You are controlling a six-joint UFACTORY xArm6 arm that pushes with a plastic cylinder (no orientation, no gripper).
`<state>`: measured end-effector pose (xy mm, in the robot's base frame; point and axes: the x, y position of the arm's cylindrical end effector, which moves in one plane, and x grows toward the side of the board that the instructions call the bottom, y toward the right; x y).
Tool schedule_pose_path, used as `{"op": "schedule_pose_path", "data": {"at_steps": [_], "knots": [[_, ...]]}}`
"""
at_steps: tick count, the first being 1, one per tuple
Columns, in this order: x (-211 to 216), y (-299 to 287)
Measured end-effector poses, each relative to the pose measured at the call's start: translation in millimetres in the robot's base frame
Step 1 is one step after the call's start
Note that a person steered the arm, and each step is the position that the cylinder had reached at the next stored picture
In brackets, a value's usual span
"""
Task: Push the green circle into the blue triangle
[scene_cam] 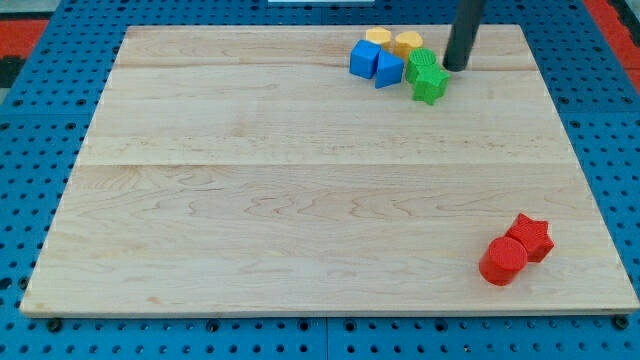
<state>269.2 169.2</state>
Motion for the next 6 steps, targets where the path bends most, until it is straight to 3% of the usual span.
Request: {"op": "schedule_pose_path", "data": {"at_steps": [5,6], "knots": [[-7,-106],[-7,-85]]}}
